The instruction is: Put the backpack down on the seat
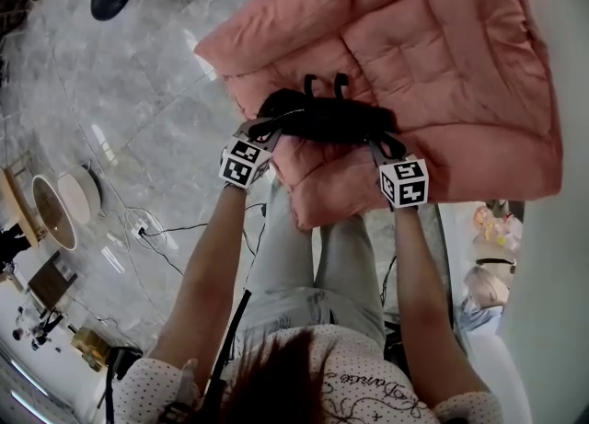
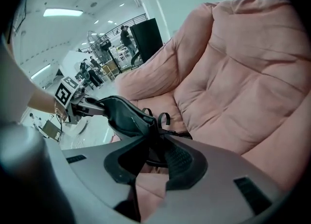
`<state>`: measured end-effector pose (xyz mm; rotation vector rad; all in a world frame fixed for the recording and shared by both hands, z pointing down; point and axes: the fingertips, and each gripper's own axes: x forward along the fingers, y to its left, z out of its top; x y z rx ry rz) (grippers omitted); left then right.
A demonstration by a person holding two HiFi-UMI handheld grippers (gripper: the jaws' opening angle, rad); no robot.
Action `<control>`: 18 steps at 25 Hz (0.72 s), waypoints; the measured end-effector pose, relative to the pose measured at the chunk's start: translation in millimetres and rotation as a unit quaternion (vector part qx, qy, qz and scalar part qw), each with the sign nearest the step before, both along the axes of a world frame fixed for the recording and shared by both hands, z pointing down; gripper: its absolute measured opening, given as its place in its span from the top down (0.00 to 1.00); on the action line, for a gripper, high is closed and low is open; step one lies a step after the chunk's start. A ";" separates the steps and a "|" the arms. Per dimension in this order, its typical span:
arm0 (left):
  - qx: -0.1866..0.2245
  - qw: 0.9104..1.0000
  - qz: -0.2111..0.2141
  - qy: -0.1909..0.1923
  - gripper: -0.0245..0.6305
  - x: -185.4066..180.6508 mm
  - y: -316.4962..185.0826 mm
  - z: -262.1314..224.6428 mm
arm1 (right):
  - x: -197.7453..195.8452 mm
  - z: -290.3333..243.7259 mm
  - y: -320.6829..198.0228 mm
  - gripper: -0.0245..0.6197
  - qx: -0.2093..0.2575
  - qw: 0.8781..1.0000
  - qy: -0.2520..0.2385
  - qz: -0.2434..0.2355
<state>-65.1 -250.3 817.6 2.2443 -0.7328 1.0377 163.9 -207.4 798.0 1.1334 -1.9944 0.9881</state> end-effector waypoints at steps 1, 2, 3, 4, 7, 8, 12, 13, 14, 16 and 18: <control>-0.002 1.000 -0.006 0.010 0.84 0.7 -0.2 -1.4 | 1.0 0.7 0.7 0.80 -0.002 1.000 -0.003 0.003; -0.002 1.000 -0.011 0.020 0.81 1.6 -0.6 -3.3 | 2.0 1.2 1.3 0.80 -0.004 1.000 -0.005 0.003; 0.000 0.999 -0.016 0.028 0.77 2.0 -1.7 -5.9 | 2.4 1.4 1.4 0.79 -0.004 1.000 -0.007 0.003; 0.003 0.999 -0.021 0.036 0.74 1.5 -3.4 -9.1 | 2.2 1.1 1.1 0.79 -0.004 1.000 -0.013 0.003; 0.019 0.998 -0.024 0.054 0.70 -0.8 -10.7 -24.4 | 2.2 -4.3 -1.9 0.75 -0.003 0.999 -0.043 0.011; 0.024 0.998 -0.018 0.059 0.70 -0.2 -12.8 -30.2 | 2.8 -7.9 -3.2 0.72 -0.001 0.999 -0.051 0.012; 0.034 0.997 0.008 0.064 0.68 -0.9 -15.9 -46.8 | 0.0 -20.6 -3.9 0.67 0.000 0.998 -0.055 0.000; 0.037 0.997 0.007 0.064 0.68 -2.2 -17.3 -49.7 | -0.3 -23.2 -4.5 0.66 0.000 0.998 -0.055 0.000; 0.041 0.997 0.004 0.065 0.68 -3.3 -19.5 -52.7 | 0.3 -26.5 -5.7 0.66 0.004 0.998 -0.055 0.003; 0.051 0.996 -0.005 0.070 0.69 -4.6 -25.2 -60.6 | 2.4 -35.7 -9.5 0.66 0.016 0.998 -0.055 0.012; 0.060 0.995 -0.010 0.075 0.69 -5.6 -29.9 -71.4 | 1.6 -48.1 -13.2 0.67 0.030 0.998 -0.054 0.016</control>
